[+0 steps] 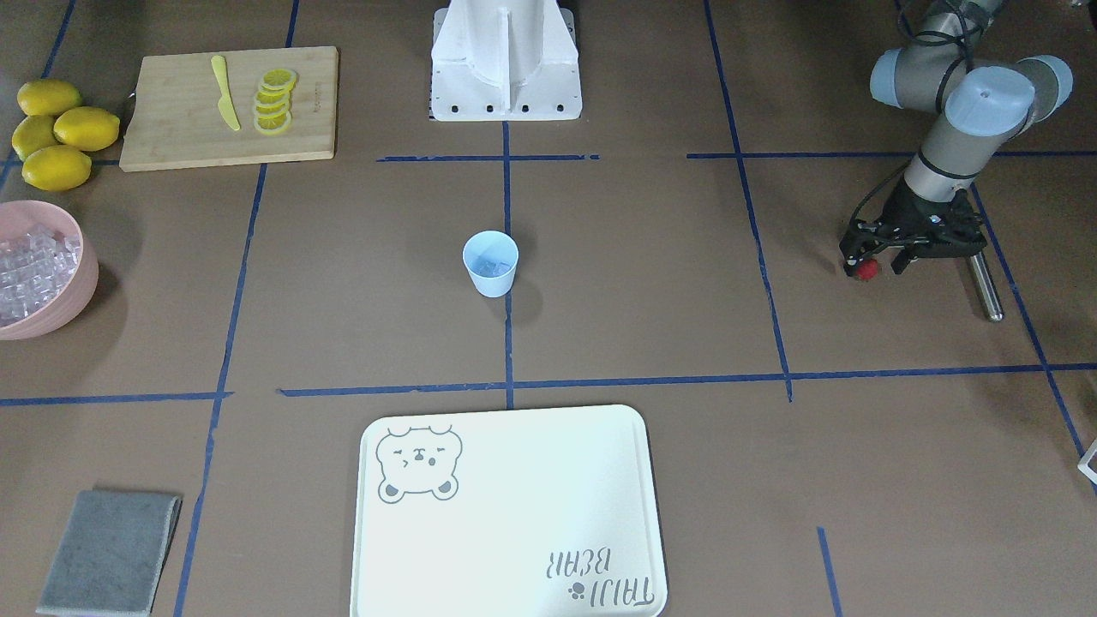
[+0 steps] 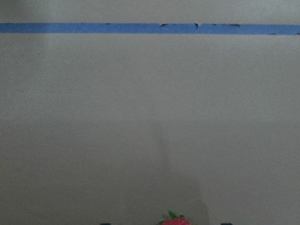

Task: Mash ice and strawberries in cup
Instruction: 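Lower the left gripper and grasp the red strawberry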

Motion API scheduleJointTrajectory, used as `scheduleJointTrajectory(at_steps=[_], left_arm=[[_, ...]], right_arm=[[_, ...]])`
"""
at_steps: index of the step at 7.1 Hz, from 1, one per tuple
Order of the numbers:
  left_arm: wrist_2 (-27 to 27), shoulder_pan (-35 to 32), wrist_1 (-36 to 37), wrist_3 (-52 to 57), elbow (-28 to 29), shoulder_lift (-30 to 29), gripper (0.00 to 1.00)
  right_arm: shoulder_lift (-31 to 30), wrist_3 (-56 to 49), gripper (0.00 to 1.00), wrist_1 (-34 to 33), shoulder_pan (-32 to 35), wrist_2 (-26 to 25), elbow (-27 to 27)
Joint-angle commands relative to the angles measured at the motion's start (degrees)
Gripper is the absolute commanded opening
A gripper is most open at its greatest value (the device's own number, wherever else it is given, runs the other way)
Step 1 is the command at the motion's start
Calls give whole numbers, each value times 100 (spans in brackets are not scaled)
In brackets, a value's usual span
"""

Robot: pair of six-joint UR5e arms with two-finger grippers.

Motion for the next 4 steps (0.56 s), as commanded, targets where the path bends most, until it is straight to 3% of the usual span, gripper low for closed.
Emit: scheduleJointTrajectory(at_steps=[1, 4], left_arm=[[-2, 17, 0, -26, -10, -9, 72], [24, 17, 9, -9, -10, -26, 23]], right_arm=[[12, -7, 99, 0, 9, 0, -7], [-14, -7, 99, 0, 9, 0, -25]])
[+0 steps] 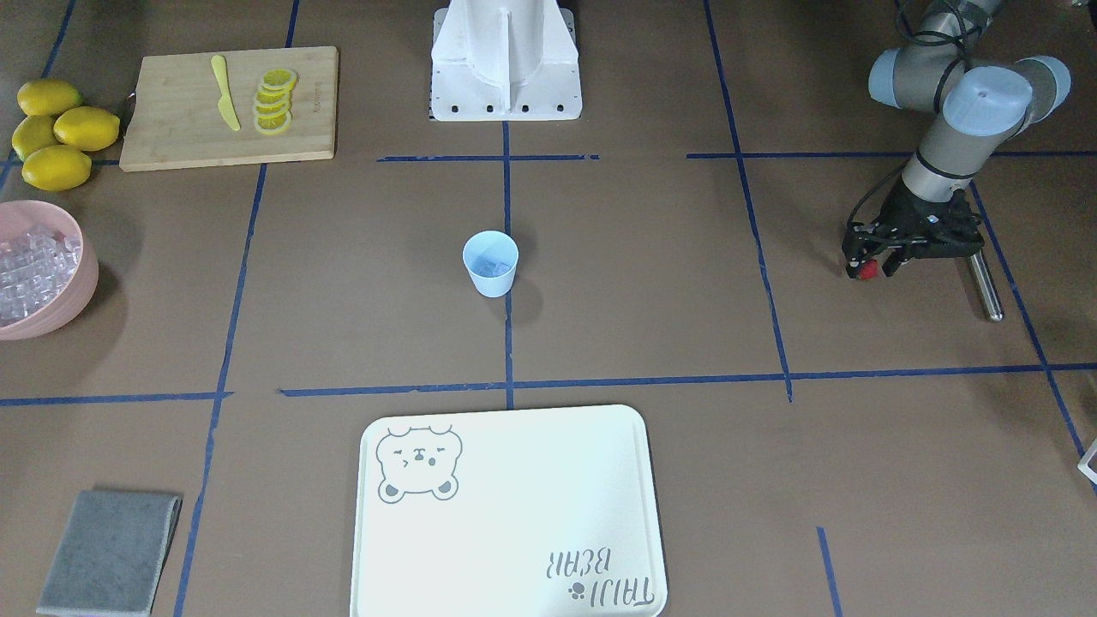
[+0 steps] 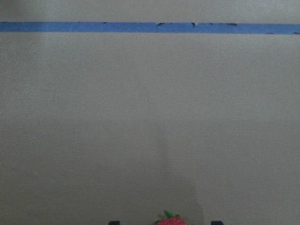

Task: Mash ice and strawberries in cup
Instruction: 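Lower the left gripper and grasp the red strawberry, then carry the strawberry with the left gripper over the light-blue cup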

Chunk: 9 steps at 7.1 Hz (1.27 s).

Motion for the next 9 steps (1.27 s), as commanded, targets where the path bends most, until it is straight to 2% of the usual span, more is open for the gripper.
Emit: scheduleJointTrajectory(at_steps=[1, 2, 4, 5, 6, 7, 9], left_arm=[[-11, 1, 7, 18, -9, 1, 7], [-63, -43, 16, 27, -122, 27, 0], [-571, -96, 749, 27, -980, 54, 0], [-573, -105, 1189, -8, -1298, -103, 0], [-582, -105, 1681, -69, -1501, -452, 0], [-582, -88, 2330, -409, -1651, -1047, 0], [-582, 61, 3693, -1314, -1714, -2628, 0]], right_arm=[[-10, -9, 99, 0, 1, 0, -9], [-19, -26, 99, 9, 9, 0, -9], [-37, -70, 99, 9, 44, 0, -27], [-132, -97, 99, 35, 53, 0, -35], [-203, -106, 99, 44, 62, -9, -61], [-360, -245, 99, 70, 71, -17, -62], [-441, -554, 99, 70, 264, -43, -158]])
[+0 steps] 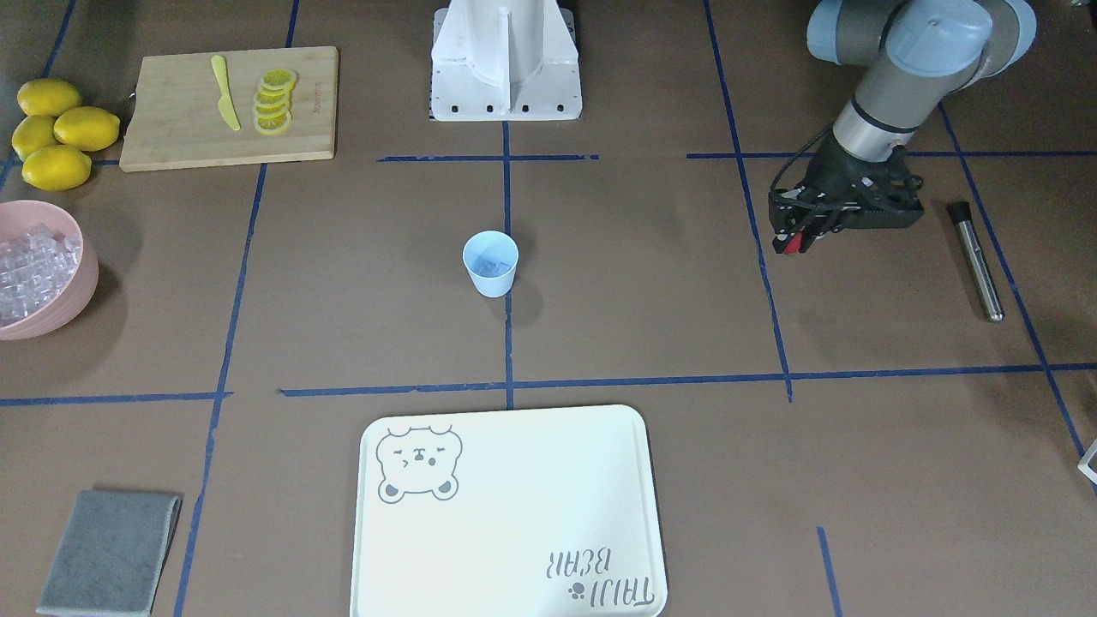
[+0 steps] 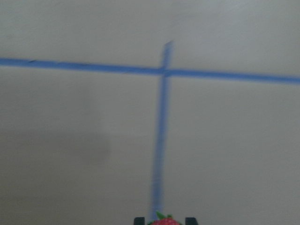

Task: Mash ice and strawberries in cup
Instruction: 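Carry the strawberry with the left gripper over the light-blue cup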

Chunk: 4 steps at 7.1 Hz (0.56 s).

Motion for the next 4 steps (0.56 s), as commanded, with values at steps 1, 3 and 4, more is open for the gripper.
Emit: scheduleJointTrajectory(at_steps=[1, 3, 4], left_arm=[[33, 441, 904, -948, 69, -1372, 0], [77, 787, 879, -1575, 577, -2164, 0], [208, 979, 862, -1664, 693, -2333, 0]], right_arm=[[-63, -144, 99, -19, 170, -46, -40], [-212, -678, 99, -63, 285, -116, -48], [-265, -698, 99, -46, 303, -117, -57]])
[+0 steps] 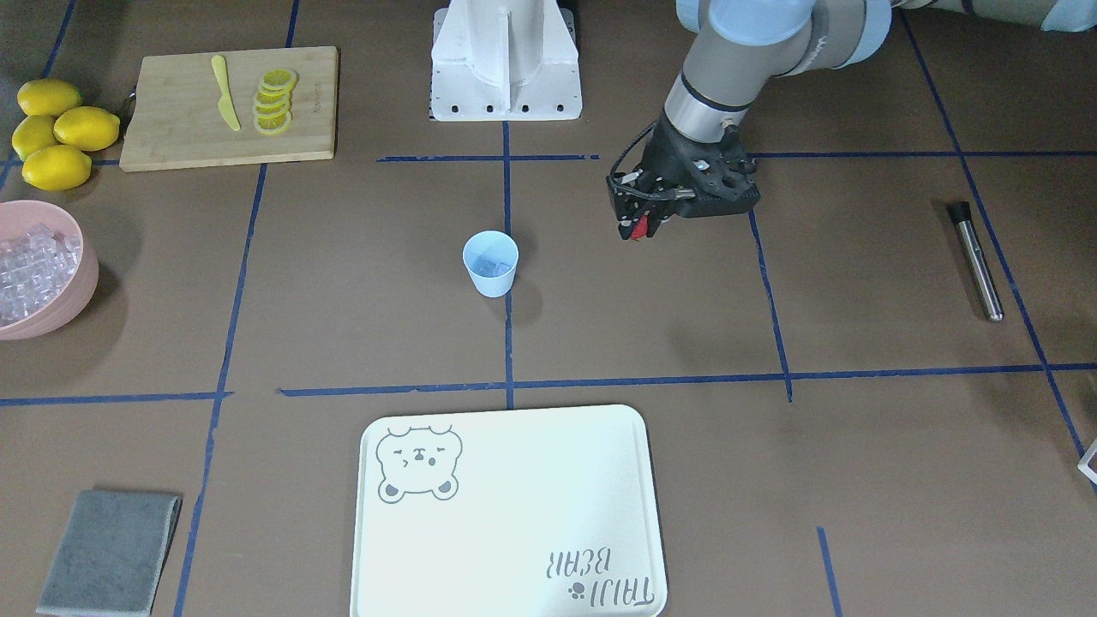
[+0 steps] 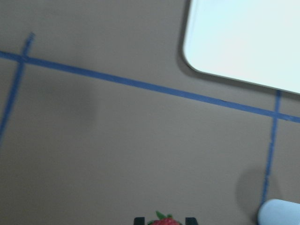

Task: Mash ice and strawberries in cup
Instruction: 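Carry the strawberry with the left gripper over the light-blue cup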

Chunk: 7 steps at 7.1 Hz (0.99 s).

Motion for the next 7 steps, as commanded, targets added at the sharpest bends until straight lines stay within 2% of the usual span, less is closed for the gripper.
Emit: scheduleJointTrajectory(at_steps=[1, 3, 7], left_arm=[[310, 405, -37, -534, 497, -708, 0], [539, 626, -90, -800, 1253, -1508, 0], [663, 785, -372, -819, 1695, -1617, 0]], right_arm=[[-123, -185, 99, 17, 48, -26, -9], [-132, -185, 99, 8, 48, -79, 0], [-141, -177, 99, 0, 39, -88, 0]])
